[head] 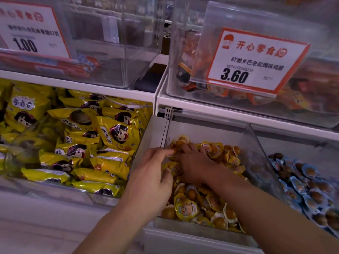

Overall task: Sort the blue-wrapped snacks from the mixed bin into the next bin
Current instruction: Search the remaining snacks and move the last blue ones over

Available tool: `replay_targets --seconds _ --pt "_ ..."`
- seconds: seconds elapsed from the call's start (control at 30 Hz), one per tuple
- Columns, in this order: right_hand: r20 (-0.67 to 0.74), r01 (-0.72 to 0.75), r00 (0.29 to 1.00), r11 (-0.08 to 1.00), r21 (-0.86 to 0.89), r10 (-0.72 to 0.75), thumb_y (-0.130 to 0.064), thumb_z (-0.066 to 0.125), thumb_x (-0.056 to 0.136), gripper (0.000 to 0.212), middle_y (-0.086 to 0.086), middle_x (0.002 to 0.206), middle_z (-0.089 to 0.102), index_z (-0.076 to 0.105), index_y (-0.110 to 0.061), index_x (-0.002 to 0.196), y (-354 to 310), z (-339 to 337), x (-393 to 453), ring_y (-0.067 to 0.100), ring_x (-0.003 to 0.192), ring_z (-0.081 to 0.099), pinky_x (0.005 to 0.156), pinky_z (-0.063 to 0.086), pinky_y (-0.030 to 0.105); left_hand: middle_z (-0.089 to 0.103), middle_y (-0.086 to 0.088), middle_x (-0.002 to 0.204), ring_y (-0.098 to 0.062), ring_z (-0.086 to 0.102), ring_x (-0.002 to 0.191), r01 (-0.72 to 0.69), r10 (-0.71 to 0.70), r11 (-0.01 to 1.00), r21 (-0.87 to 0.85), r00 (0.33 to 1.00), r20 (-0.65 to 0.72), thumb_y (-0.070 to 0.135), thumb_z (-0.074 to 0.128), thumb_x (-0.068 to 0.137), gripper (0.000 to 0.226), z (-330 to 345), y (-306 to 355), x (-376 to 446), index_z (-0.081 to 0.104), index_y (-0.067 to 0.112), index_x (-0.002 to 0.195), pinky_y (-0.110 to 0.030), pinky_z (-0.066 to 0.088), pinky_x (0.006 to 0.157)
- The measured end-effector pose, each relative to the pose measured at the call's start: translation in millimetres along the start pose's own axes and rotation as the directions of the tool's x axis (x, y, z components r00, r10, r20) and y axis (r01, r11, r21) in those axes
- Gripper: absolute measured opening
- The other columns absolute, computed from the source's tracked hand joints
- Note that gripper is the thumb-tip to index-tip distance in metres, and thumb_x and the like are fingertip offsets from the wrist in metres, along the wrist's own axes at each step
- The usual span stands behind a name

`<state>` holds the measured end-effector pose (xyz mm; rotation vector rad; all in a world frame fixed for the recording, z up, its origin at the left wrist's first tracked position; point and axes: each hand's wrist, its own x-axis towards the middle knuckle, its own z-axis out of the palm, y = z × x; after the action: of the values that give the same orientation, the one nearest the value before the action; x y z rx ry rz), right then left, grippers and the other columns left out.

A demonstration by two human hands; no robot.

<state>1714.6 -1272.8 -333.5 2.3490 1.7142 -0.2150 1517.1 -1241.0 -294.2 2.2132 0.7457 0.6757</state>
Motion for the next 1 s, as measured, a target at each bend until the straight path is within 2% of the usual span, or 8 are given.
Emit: replay_targets --seconds 0.17,0.3,0.4,0.53,0.63,0.77,0.87,1.0 --pt "0.018 -0.013 1.000 0.999 0.036 0.012 -0.041 0.069 0.082 0.074 0.006 0.149 0.027 0.040 -0.031 0.149 2 3 -2 0.035 0.144 0.016 0.110 0.019 0.069 0.043 0.022 0.125 0.003 0.056 0.092 -0.001 0.001 1.000 -0.006 1.000 0.005 0.016 0.057 0.091 0.042 1 0 0 0.054 0.038 0.127 -0.033 0.049 0.090" --pt "-0.124 -0.022 0.991 0.982 0.188 0.046 -0.040 0.072 0.077 0.036 0.001 0.124 0.053 0.068 -0.029 0.111 7 2 -6 0.024 0.126 0.042 0.108 0.033 0.053 0.045 0.023 0.127 0.011 0.051 0.089 -0.014 0.014 1.000 -0.010 1.000 -0.006 0.019 0.058 0.091 0.039 1 -3 1 0.055 0.039 0.124 -0.026 0.048 0.091" --pt "-0.217 -0.087 0.961 0.934 0.347 0.170 -0.038 0.074 0.077 0.016 -0.004 0.097 0.069 0.075 -0.026 0.086 16 -3 -7 0.016 0.094 0.064 0.081 0.053 0.032 0.044 0.025 0.126 0.023 0.046 0.090 -0.013 0.013 1.000 -0.007 1.000 -0.002 0.024 0.058 0.091 0.037 1 -4 3 0.056 0.040 0.123 -0.023 0.046 0.089" --pt "-0.215 -0.152 0.911 0.770 0.620 0.353 -0.021 0.074 0.078 0.011 -0.007 0.072 0.066 0.068 -0.025 0.069 40 -18 -12 0.012 0.073 0.063 0.059 0.045 0.021 0.043 0.027 0.121 0.018 0.047 0.090 -0.018 0.018 1.000 0.009 1.000 -0.018 0.025 0.060 0.090 0.034 3 -3 6 0.058 0.039 0.121 -0.012 0.038 0.084" --pt "-0.203 -0.163 0.916 0.785 0.598 0.345 -0.020 0.071 0.082 0.003 -0.001 0.082 0.067 0.069 -0.019 0.085 48 -22 -22 0.018 0.083 0.065 0.068 0.050 0.026 0.043 0.025 0.124 0.011 0.045 0.091 -0.014 0.014 0.999 0.035 1.000 -0.022 0.026 0.060 0.089 0.033 3 -2 9 0.059 0.038 0.121 -0.015 0.040 0.084" --pt "-0.239 -0.107 0.961 0.982 0.156 0.142 -0.026 0.062 0.087 0.048 0.004 0.124 0.057 0.056 -0.028 0.135 33 -16 -25 0.027 0.119 0.051 0.102 0.042 0.041 0.038 0.023 0.132 -0.005 0.060 0.096 0.018 -0.019 0.997 0.070 1.000 0.015 0.029 0.059 0.091 0.035 4 1 7 0.057 0.039 0.124 -0.028 0.050 0.090" --pt "-0.193 0.041 0.981 0.999 0.025 -0.035 -0.043 0.052 0.094 0.046 0.001 0.137 0.051 0.056 -0.030 0.138 14 -7 -21 0.027 0.133 0.035 0.114 0.023 0.049 0.038 0.023 0.131 -0.004 0.058 0.099 0.013 -0.014 0.997 0.082 1.000 0.008 0.028 0.059 0.091 0.035 4 1 7 0.057 0.039 0.124 -0.026 0.048 0.090" --pt "-0.099 -0.053 0.994 0.998 0.019 0.054 -0.048 0.056 0.092 0.047 0.009 0.131 0.058 0.059 -0.024 0.132 7 -2 -6 0.032 0.131 0.041 0.116 0.022 0.054 0.038 0.025 0.129 0.003 0.053 0.095 -0.010 0.010 0.997 0.077 1.000 0.007 0.027 0.059 0.091 0.034 6 -2 10 0.058 0.040 0.123 -0.023 0.047 0.087"
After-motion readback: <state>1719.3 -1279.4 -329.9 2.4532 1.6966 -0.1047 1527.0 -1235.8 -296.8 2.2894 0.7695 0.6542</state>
